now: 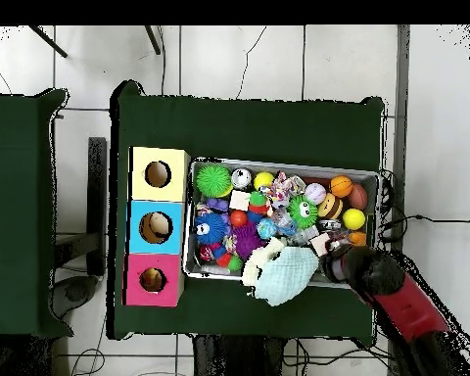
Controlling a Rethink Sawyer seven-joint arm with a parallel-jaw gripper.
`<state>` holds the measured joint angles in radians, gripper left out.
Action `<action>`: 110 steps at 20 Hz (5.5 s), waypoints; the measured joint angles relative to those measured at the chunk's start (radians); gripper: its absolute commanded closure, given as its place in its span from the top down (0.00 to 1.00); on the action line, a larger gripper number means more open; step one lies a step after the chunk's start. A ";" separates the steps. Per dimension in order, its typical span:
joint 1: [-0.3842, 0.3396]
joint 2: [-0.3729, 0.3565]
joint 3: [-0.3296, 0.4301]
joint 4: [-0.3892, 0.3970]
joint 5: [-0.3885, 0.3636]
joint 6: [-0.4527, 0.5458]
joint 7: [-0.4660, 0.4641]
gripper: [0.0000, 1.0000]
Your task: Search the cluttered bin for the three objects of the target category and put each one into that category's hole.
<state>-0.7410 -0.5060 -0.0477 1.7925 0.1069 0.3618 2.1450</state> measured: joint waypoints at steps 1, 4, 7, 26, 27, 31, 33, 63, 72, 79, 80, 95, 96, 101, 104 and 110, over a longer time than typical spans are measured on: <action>-0.020 -0.001 0.000 -0.005 -0.024 0.006 0.000 0.00; -0.073 -0.004 0.002 -0.031 -0.091 0.022 0.000 0.00; -0.098 -0.005 0.002 -0.055 -0.130 0.025 0.000 0.00; -0.056 0.045 0.002 -0.104 -0.245 0.025 0.000 0.00; -0.046 0.048 0.002 -0.104 -0.245 0.025 0.000 0.00; 0.027 0.060 0.001 -0.104 -0.235 0.025 0.000 0.00; 0.048 0.063 0.000 -0.104 -0.225 0.025 0.000 0.00; 0.007 0.012 0.050 0.075 -0.105 -0.021 0.000 0.00; -0.150 0.021 0.065 0.053 -0.177 -0.021 0.000 0.00; -0.143 0.026 0.066 0.049 -0.180 -0.021 0.000 0.00; -0.139 0.028 0.066 0.049 -0.180 -0.021 0.000 0.00; -0.027 0.086 0.073 0.056 -0.179 -0.066 0.000 0.00; -0.023 0.086 0.073 0.058 -0.179 -0.068 0.000 0.00; 0.011 0.084 0.077 0.084 -0.179 -0.091 0.000 0.00; 0.023 0.073 0.081 0.110 -0.173 -0.106 0.000 0.00; 0.026 0.040 0.087 0.156 -0.149 -0.114 0.000 0.00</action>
<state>-0.7146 -0.4656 0.0394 1.9480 -0.0416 0.2476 2.1450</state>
